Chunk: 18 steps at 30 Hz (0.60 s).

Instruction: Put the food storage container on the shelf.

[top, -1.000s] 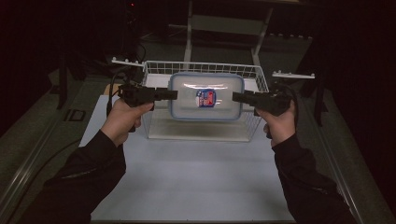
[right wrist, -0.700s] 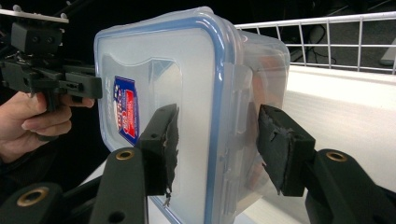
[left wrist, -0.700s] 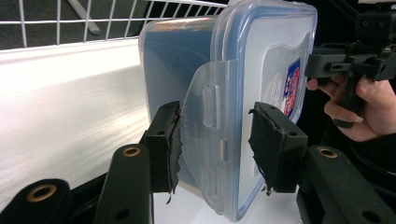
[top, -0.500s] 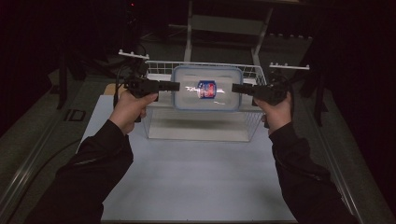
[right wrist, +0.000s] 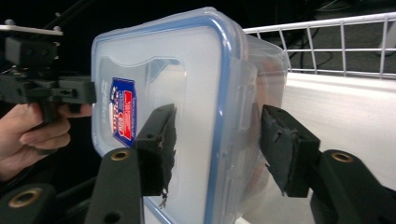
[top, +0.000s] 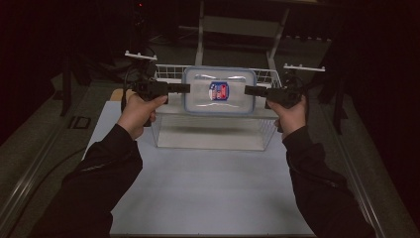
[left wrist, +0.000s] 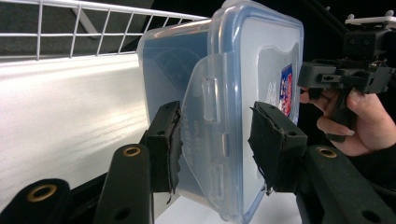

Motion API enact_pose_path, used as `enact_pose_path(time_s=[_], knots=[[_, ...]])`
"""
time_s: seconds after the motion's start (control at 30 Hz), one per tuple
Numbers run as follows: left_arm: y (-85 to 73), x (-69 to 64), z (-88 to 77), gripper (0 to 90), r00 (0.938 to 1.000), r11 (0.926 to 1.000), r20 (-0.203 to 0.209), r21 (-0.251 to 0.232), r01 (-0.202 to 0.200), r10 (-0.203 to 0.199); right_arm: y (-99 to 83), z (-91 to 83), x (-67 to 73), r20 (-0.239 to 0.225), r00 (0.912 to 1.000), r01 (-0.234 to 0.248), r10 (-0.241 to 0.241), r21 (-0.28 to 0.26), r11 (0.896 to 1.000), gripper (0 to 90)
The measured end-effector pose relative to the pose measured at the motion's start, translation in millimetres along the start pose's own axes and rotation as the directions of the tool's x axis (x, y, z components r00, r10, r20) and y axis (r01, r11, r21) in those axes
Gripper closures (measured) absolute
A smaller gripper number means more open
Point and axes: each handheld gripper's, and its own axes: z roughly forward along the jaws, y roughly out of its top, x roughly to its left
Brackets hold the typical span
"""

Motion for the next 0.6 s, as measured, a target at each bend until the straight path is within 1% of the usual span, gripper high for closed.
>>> enact_pose_path(time_s=[0.03,0.07,0.13,0.2,0.27,0.3,0.33,0.37,0.4,0.43,0.47,0.53,0.6], knots=[[0.6,0.4,1.3,52.5,1.0000,1.0000,-0.007,0.001,0.001,-0.001,0.3,1.6,0.5,0.013,0.9999,0.000,0.000,-0.002,1.000,42.8],[1.7,2.1,2.3,51.7,0.9998,0.9998,-0.005,0.002,0.017,-0.017,0.5,3.4,0.8,0.023,0.9997,-0.006,0.006,-0.005,1.000,41.5],[3.2,6.1,4.8,51.2,0.9991,0.9991,-0.004,-0.001,0.043,-0.043,0.1,7.6,-0.5,0.033,0.9985,-0.043,0.043,-0.010,0.999,39.7],[4.0,8.8,6.8,50.0,0.9982,0.9982,-0.007,-0.009,0.059,-0.059,0.5,11.3,-1.4,0.041,0.9976,-0.055,0.055,-0.014,0.998,38.2],[5.2,10.7,7.5,50.0,0.9974,0.9978,-0.029,-0.013,0.065,-0.066,1.1,13.4,-1.9,0.051,0.9961,-0.070,0.071,-0.016,0.997,37.3],[5.9,11.9,8.2,52.0,0.9962,0.9970,-0.040,-0.008,0.077,-0.077,1.3,14.3,-2.2,0.060,0.9953,-0.076,0.076,-0.011,0.997,36.3],[6.3,13.2,9.9,52.7,0.9952,0.9959,-0.038,0.002,0.091,-0.090,1.1,15.1,-3.3,0.067,0.9936,-0.091,0.091,-0.009,0.996,35.9],[6.4,13.9,12.7,52.7,0.9951,0.9959,-0.043,0.011,0.089,-0.089,0.4,15.9,-5.5,0.075,0.9907,-0.113,0.113,-0.006,0.994,36.5],[5.7,14.6,14.7,50.6,0.9943,0.9961,-0.061,0.009,0.088,-0.088,-0.2,17.0,-7.7,0.088,0.9888,-0.121,0.121,-0.001,0.993,36.1],[4.8,15.2,16.4,50.9,0.9935,0.9950,-0.055,-0.003,0.100,-0.100,-1.2,17.8,-10.4,0.082,0.9880,-0.131,0.131,-0.004,0.991,37.1],[4.4,15.1,17.3,50.6,0.9936,0.9950,-0.054,-0.003,0.100,-0.100,-1.8,18.3,-12.8,0.075,0.9871,-0.141,0.141,-0.008,0.990,37.1],[3.4,14.7,17.5,50.3,0.9939,0.9952,-0.052,-0.007,0.097,-0.097,-1.6,17.9,-14.3,0.073,0.9860,-0.149,0.150,-0.014,0.989,37.5],[1.9,15.3,16.6,50.2,0.9942,0.9953,-0.046,-0.013,0.096,-0.097,-1.0,17.9,-13.0,0.082,0.9870,-0.137,0.138,-0.013,0.990,37.1]])
